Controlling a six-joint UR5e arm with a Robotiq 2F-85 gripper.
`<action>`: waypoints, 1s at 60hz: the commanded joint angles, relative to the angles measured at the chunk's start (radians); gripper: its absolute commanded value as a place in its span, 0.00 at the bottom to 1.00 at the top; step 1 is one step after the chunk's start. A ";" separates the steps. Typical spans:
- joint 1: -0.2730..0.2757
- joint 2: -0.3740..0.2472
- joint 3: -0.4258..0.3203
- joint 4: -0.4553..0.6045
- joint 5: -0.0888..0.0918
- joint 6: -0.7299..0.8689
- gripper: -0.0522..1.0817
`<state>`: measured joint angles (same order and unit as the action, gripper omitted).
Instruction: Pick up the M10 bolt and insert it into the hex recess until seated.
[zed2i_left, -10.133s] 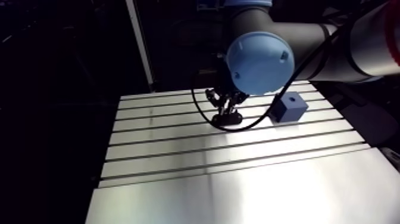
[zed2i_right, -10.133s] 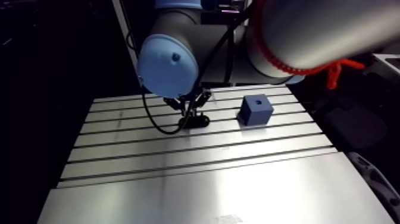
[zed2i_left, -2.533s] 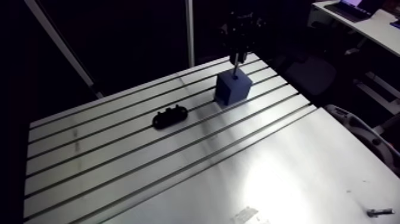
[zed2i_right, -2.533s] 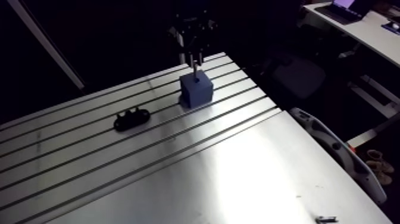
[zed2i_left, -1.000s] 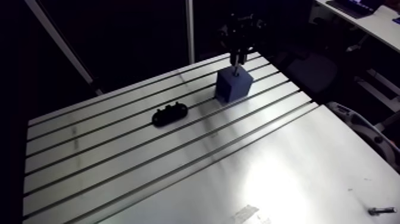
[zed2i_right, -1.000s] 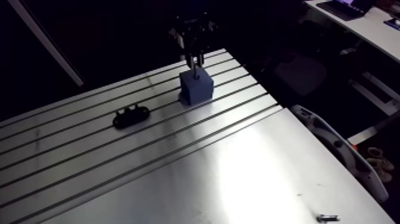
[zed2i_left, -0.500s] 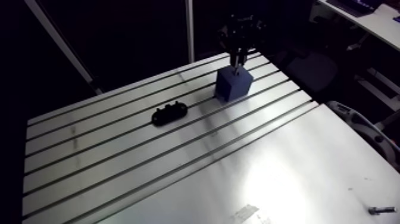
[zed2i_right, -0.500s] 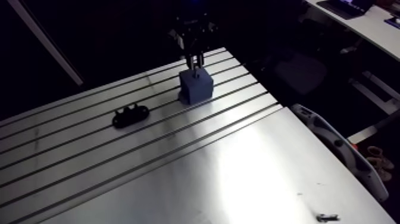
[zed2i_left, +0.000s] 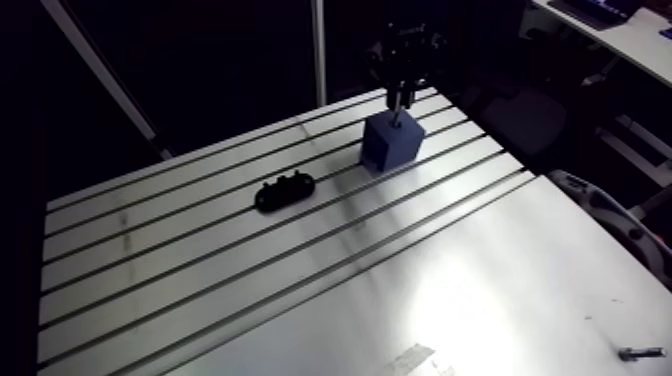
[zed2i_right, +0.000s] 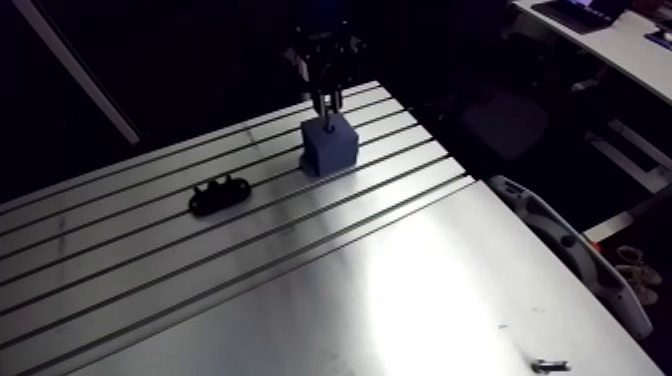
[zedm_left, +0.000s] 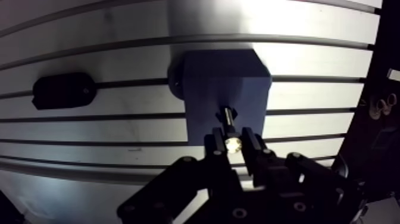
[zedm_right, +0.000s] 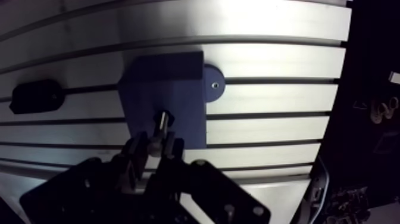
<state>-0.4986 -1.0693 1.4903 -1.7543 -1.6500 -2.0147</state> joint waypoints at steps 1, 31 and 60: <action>0.000 -0.001 -0.008 0.003 0.000 -0.002 0.72; -0.005 0.001 -0.003 0.003 -0.001 -0.002 0.72; -0.005 0.001 0.006 0.002 0.000 -0.002 0.72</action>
<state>-0.5032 -1.0684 1.4944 -1.7511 -1.6503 -2.0165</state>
